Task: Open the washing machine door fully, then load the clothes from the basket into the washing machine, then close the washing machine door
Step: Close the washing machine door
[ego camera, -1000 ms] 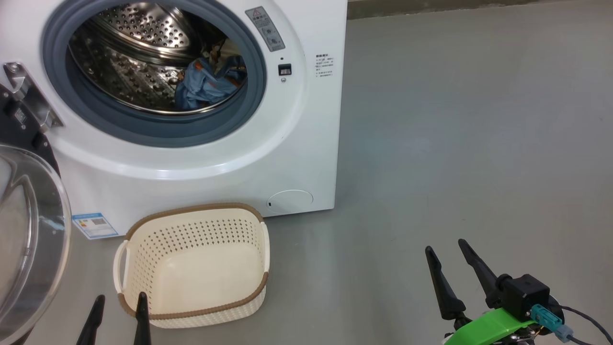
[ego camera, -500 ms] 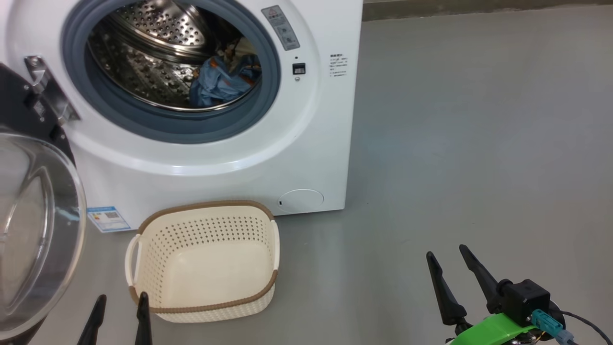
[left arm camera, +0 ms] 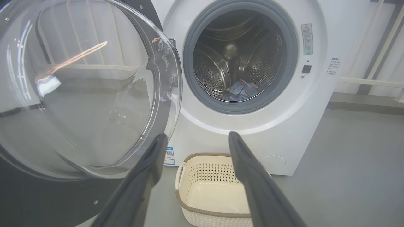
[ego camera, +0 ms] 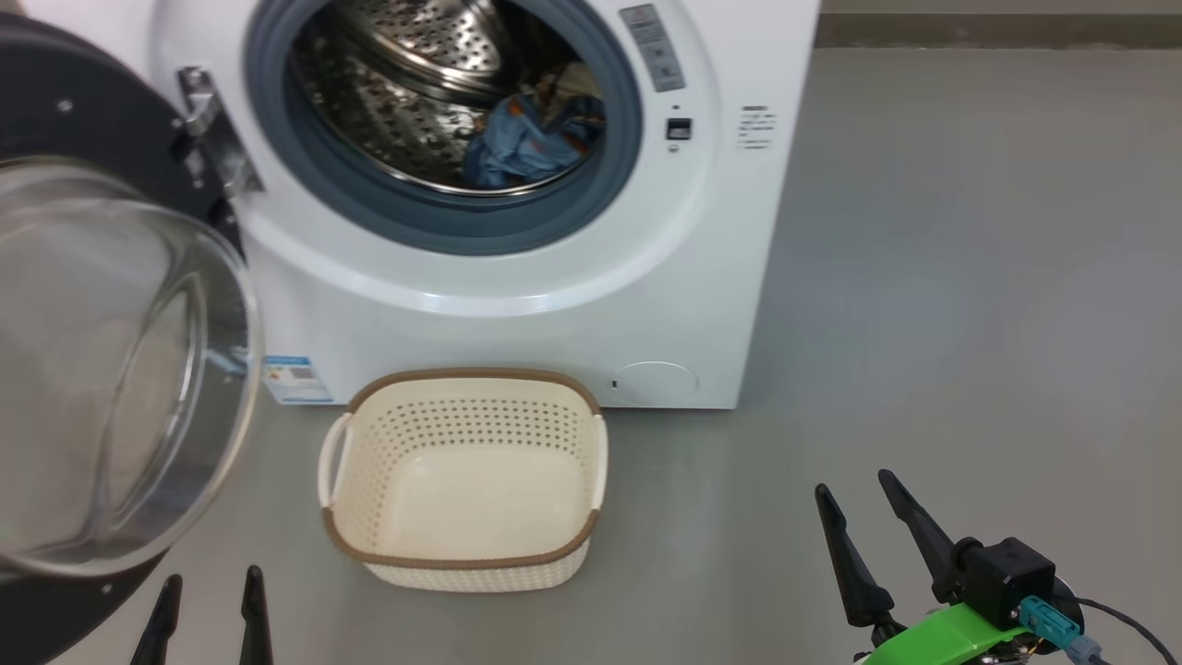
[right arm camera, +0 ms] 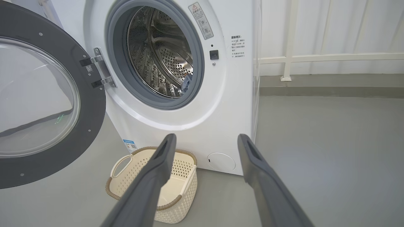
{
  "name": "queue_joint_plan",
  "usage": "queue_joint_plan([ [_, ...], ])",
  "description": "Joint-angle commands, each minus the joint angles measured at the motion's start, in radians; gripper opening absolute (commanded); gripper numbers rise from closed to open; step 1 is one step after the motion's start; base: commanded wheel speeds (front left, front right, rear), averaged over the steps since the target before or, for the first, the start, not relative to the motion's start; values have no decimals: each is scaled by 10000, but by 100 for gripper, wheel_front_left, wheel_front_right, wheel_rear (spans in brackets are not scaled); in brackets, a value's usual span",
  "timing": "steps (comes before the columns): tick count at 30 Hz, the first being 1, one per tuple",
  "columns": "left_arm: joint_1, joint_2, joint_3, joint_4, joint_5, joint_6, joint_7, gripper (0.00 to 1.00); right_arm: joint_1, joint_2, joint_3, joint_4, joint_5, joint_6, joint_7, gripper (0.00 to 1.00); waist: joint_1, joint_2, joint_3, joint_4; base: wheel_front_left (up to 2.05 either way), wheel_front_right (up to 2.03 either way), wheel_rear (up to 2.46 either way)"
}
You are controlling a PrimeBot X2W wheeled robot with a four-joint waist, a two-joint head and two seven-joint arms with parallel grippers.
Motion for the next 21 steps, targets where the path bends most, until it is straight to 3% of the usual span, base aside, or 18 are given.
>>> queue_joint_plan([
  [1,-323,85,353,-171,-97,14,-57,100,-132,13,243,-278,135,16,-120,100,0,-1,8,536,0,0,0],
  [9,-393,85,451,-71,-172,-30,-57,100,-140,13,200,-314,23,16,-120,100,0,-1,47,1481,0,0,0],
  [21,-454,85,508,78,-540,253,-57,100,-218,13,230,-458,-131,16,-120,100,0,-1,77,2864,0,0,0],
])
